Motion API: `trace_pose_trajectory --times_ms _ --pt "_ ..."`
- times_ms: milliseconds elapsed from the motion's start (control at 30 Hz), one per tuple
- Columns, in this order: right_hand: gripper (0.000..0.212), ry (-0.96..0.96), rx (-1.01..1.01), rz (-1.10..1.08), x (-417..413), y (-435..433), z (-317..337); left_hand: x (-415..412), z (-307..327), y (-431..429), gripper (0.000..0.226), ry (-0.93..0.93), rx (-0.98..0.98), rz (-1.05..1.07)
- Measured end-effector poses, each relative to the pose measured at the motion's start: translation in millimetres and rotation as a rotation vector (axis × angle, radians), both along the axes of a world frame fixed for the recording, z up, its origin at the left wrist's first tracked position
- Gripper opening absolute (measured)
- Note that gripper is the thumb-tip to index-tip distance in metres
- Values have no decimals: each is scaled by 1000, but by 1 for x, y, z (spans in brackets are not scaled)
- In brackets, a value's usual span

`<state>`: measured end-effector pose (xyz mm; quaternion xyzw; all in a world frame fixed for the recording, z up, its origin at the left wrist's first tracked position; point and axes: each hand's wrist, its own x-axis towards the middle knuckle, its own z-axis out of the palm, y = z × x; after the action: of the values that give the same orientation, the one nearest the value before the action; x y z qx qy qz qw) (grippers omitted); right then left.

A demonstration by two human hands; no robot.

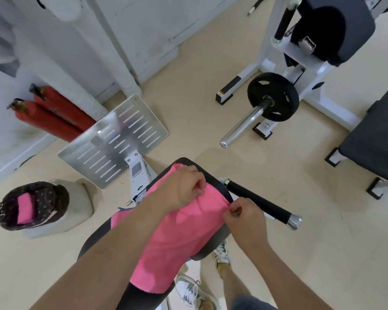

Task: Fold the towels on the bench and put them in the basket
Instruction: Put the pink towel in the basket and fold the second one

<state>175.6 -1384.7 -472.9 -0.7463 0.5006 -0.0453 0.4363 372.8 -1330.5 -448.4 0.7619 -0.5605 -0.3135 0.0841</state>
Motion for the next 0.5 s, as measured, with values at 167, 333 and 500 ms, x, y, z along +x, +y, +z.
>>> trace_pose_trajectory --times_ms 167,333,500 --pt "13 29 -2 4 -1 -1 -4 1 14 -13 16 -160 68 -196" --pt "10 25 10 -52 -3 0 -9 -9 18 -25 6 -253 28 -312" --pt "13 -13 32 -137 -2 3 -11 -1 8 -24 19 -221 58 -232"
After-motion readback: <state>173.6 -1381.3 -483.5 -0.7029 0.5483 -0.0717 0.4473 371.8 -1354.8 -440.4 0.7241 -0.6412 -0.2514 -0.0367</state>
